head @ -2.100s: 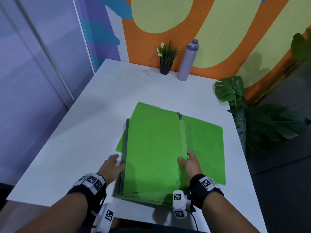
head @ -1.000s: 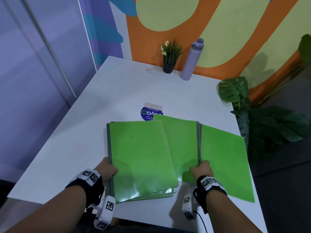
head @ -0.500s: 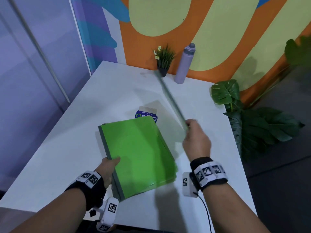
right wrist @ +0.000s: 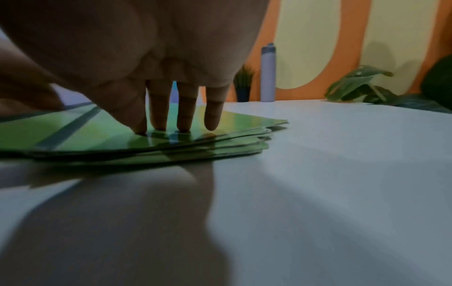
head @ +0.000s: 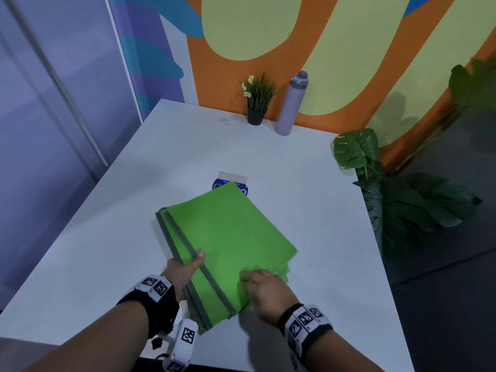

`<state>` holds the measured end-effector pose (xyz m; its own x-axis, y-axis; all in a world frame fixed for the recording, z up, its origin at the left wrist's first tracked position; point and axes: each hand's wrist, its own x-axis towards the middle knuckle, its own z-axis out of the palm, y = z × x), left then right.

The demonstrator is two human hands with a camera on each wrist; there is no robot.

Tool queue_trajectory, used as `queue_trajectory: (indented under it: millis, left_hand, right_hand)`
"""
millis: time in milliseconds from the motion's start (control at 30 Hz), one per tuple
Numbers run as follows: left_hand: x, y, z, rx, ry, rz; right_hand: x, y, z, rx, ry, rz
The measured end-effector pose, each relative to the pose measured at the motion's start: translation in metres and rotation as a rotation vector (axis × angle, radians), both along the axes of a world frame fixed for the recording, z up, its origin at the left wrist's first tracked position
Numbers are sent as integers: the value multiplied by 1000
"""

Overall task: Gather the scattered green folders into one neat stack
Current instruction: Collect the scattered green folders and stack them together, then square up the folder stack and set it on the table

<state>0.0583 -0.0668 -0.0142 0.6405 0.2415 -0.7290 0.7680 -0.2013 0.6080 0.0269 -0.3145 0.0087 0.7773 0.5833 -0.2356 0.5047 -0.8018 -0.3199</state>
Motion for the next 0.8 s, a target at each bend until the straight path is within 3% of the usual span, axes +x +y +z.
queue_trajectory:
  millis: [100,167,300,367,467,533,600,800]
  left_hand:
    - [0,-2,-3,54,-55,54]
    - [1,-3,3,24,-112,115]
    - [7,-3,33,-112,-299,100]
    - [7,0,54,-186,-418,46]
    - [7,1,85,-233,-546,-55]
    - [8,-2,100,-245,-593,-116]
    - [8,-6,108,-240,-626,-133]
    - [6,-4,111,-332,-669,-11]
  right_hand:
    - [-13,6,-12,50,-52,113]
    - [-7,2,-8,150,-75,19]
    - [23,-22,8,276,-133,-417]
    - [41,-36,28,360,1,-702]
    - [57,-50,63,778,284,-930]
    - [59,-50,79,1043,342,-916]
    - [58,-47,86,1185,297,-893]
    - [40,-36,81,1334,304,-859]
